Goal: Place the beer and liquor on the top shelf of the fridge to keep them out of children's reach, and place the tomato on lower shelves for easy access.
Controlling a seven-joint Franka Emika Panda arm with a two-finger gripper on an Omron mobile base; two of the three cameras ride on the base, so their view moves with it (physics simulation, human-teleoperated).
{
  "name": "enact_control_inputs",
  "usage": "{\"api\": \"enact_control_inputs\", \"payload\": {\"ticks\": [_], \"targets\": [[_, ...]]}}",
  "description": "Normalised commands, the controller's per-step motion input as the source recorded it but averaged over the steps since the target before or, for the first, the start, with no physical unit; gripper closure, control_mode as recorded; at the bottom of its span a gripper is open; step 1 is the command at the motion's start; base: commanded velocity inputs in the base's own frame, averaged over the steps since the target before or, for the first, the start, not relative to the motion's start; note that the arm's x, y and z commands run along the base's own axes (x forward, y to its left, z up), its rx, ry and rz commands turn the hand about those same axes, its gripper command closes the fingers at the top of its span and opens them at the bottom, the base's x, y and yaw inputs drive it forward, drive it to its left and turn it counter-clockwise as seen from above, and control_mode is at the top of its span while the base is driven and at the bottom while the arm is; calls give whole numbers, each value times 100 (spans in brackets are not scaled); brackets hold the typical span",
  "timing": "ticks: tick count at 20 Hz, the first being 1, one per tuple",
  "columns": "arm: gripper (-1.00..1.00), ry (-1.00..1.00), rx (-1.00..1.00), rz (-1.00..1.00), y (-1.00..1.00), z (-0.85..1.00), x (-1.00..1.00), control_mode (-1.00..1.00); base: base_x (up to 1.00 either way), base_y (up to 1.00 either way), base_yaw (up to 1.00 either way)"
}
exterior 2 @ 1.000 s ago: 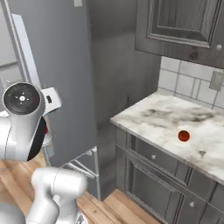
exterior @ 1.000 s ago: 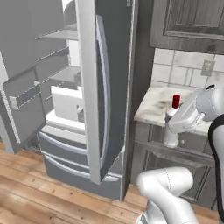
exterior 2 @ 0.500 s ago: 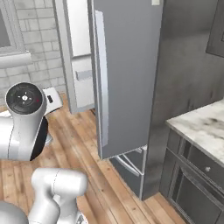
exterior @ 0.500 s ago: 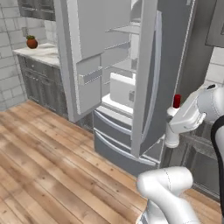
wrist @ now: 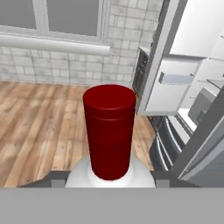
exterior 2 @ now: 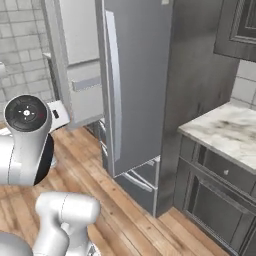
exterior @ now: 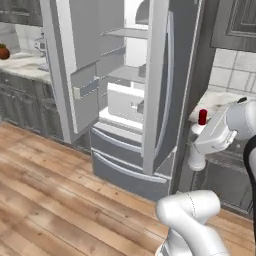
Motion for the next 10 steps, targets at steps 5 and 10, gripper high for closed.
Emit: {"api": "enact_control_inputs", "payload": {"ticks": [5, 10], "targets": [[100, 0, 0, 0, 0, 0, 0, 100, 5, 67, -67], [100, 0, 0, 0, 0, 0, 0, 100, 1, 100, -55]]}}
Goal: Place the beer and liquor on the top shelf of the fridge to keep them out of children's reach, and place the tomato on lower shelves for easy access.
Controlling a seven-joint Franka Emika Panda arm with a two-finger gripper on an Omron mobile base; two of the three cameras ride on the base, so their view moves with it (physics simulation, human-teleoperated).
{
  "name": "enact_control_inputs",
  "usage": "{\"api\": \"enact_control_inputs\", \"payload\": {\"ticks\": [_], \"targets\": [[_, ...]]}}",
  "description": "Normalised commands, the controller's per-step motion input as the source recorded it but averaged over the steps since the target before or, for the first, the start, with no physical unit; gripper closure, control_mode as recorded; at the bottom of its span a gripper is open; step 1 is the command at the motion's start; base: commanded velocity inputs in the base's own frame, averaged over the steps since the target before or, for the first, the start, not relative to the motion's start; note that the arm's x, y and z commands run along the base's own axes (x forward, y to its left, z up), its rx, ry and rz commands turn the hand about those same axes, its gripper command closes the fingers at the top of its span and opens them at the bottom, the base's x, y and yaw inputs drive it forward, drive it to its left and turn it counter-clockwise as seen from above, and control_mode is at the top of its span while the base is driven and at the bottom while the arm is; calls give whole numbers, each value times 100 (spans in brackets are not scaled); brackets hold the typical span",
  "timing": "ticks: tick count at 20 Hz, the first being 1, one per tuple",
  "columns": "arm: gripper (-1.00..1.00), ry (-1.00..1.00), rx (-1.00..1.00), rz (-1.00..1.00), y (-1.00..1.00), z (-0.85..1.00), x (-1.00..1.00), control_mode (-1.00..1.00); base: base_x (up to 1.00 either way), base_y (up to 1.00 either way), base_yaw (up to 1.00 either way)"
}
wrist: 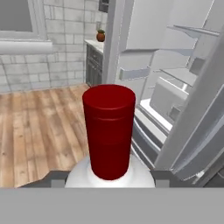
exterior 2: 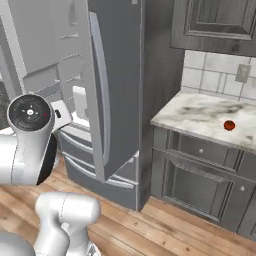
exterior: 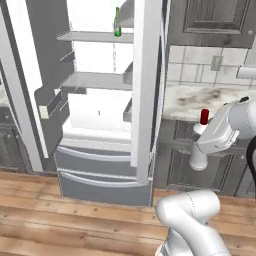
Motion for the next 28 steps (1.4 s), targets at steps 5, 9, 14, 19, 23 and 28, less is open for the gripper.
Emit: {"api": "enact_control_inputs", "payload": {"ticks": [5, 9, 14, 19, 23, 28], "targets": [[100, 0, 0, 0, 0, 0, 0, 100, 0, 100, -45], [100, 0, 0, 0, 0, 0, 0, 100, 3, 98, -40], [100, 0, 0, 0, 0, 0, 0, 100, 9, 95, -36], [100, 0, 0, 0, 0, 0, 0, 100, 21, 72, -35], [100, 0, 0, 0, 0, 0, 0, 100, 37, 31, -27], [100, 0, 0, 0, 0, 0, 0, 100, 44, 1, -17]]}}
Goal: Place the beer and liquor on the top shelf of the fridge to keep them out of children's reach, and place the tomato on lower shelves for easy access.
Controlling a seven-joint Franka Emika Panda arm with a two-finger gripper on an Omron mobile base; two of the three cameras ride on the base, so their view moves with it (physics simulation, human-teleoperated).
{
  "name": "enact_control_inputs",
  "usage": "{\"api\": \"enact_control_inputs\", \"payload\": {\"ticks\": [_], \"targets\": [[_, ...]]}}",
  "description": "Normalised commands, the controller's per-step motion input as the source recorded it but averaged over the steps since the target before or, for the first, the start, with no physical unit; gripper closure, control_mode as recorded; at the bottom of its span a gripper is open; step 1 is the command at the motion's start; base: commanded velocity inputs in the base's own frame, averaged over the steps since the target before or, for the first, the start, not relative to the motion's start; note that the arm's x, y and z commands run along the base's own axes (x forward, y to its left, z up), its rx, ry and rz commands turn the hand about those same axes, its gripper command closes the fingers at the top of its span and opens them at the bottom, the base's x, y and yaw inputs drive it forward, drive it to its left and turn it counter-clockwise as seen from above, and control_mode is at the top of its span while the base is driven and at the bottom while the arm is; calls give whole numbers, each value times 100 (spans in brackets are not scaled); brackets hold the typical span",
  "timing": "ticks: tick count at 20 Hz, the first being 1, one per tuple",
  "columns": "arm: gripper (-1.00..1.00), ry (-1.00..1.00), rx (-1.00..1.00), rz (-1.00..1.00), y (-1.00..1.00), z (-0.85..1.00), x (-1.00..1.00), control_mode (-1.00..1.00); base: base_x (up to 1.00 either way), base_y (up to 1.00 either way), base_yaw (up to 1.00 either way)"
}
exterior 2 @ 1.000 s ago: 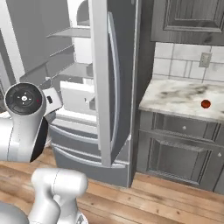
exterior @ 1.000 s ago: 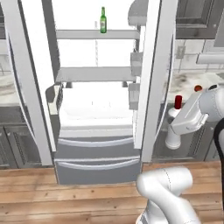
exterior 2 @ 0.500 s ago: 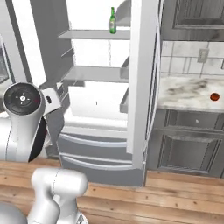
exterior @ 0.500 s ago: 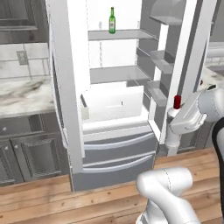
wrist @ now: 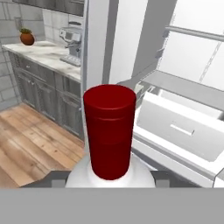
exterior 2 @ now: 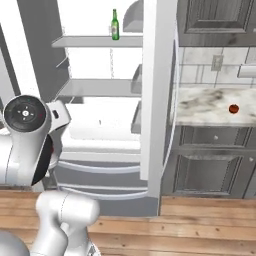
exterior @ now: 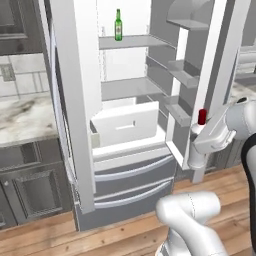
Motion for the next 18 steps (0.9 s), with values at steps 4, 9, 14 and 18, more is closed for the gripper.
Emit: {"api": "enact_control_inputs", "payload": {"ticks": [4, 9, 14, 18], "targets": [[100, 0, 0, 0, 0, 0, 0, 100, 42, 5, -14], [100, 0, 0, 0, 0, 0, 0, 100, 37, 24, -10], [100, 0, 0, 0, 0, 0, 0, 100, 42, 27, -10], [100, 0, 0, 0, 0, 0, 0, 100, 44, 41, -9]]}}
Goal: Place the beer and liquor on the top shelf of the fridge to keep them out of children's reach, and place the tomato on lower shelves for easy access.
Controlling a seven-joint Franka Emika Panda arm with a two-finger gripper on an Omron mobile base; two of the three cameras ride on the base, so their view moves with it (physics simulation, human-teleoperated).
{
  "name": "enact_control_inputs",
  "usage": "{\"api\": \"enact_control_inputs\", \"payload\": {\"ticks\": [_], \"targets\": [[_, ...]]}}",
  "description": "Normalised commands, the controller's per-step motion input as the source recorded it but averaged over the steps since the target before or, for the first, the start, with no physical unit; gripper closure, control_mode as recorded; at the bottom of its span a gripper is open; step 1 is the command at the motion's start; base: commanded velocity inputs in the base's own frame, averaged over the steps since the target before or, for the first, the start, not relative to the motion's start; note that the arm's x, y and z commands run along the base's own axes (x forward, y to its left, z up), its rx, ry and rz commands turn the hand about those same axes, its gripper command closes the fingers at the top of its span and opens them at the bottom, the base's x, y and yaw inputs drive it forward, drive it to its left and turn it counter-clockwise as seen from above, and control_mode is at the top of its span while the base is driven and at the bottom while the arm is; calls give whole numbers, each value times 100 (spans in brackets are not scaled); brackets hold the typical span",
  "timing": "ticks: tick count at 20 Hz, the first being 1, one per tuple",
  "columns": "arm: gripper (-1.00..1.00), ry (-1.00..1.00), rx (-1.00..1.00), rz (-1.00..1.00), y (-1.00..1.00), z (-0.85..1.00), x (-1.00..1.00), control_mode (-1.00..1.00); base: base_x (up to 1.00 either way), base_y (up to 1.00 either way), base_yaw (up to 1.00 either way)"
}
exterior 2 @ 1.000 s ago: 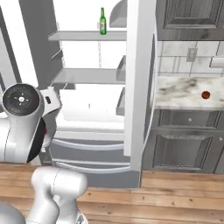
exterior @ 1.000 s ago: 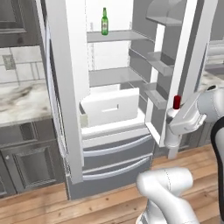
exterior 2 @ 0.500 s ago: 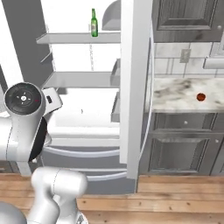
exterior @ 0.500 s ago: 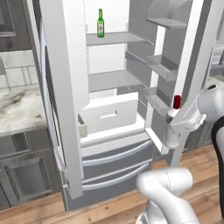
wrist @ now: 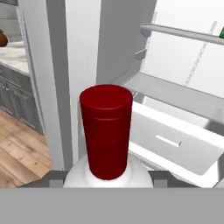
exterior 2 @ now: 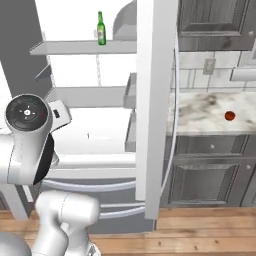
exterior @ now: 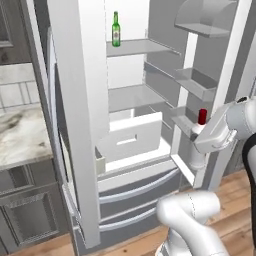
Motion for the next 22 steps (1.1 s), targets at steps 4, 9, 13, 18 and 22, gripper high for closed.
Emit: {"api": "enact_control_inputs", "payload": {"ticks": [4, 9, 13, 18, 22], "targets": [[100, 0, 0, 0, 0, 0, 0, 100, 51, 48, -9], [100, 0, 0, 0, 0, 0, 0, 100, 52, 42, -8], [100, 0, 0, 0, 0, 0, 0, 100, 54, 13, -5], [100, 0, 0, 0, 0, 0, 0, 100, 53, 1, 0], [100, 0, 0, 0, 0, 0, 0, 100, 41, 9, 0]]}}
